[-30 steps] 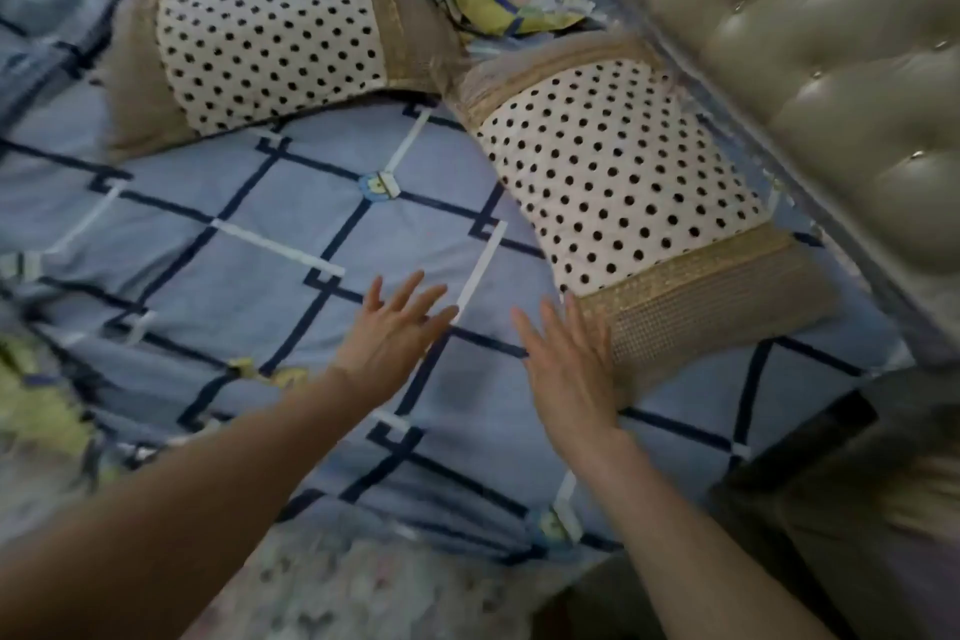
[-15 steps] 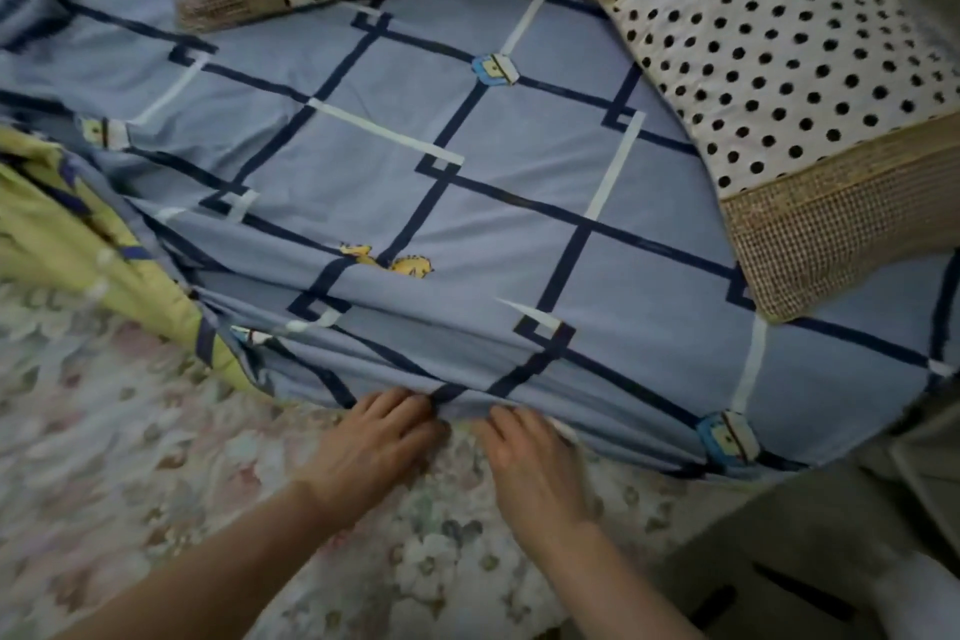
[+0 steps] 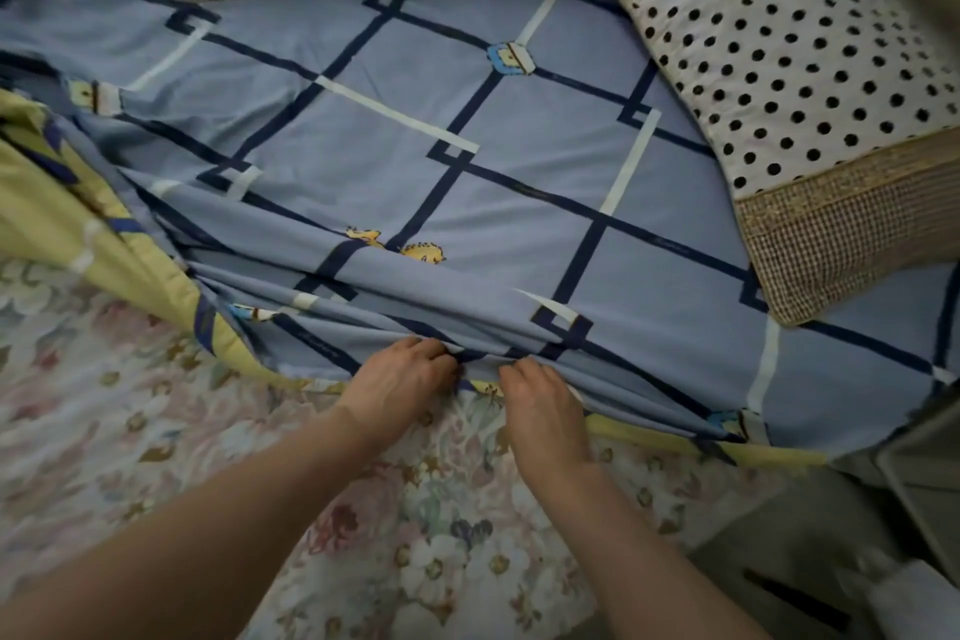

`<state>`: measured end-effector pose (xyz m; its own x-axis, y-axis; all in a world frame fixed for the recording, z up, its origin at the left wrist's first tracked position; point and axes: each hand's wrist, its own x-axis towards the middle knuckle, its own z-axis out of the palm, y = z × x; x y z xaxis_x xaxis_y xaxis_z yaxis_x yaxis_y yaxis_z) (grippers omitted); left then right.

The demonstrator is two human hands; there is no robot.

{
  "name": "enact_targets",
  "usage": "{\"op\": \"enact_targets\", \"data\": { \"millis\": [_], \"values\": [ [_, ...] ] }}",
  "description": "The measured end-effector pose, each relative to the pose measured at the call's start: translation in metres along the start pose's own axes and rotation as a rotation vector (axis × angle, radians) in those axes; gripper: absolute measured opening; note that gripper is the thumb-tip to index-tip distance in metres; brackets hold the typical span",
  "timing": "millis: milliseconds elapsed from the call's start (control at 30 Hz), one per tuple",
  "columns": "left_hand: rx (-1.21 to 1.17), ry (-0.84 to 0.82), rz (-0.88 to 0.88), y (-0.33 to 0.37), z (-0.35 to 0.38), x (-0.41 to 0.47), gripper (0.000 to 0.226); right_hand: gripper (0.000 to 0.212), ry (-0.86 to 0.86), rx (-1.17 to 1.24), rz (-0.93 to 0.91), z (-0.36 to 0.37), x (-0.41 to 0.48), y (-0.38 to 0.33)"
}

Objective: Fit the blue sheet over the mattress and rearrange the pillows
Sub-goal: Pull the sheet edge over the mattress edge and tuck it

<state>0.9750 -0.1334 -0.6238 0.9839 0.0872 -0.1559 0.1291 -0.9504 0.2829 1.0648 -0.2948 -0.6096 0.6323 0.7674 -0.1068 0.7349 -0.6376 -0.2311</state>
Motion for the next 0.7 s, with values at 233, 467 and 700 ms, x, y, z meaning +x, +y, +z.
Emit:
{"op": "enact_targets", "data": {
  "millis": [233,467,700],
  "values": [
    [0.003,0.028,-0.060,0.002,0.007,0.001,0.028,0.033,-0.015,-0.059,0.026,0.004,0.004,0.005],
    [-0.082,0.001,0.027,0.029,-0.009,-0.052,0.025,0.030,-0.025,-0.050,-0.189,-0.013,-0.048,0.001],
    [-0.058,-0.101,0.057,0.093,-0.002,-0.128,0.030,0.024,-0.217,-0.145,-0.389,-0.037,-0.128,-0.008]
  ]
}}
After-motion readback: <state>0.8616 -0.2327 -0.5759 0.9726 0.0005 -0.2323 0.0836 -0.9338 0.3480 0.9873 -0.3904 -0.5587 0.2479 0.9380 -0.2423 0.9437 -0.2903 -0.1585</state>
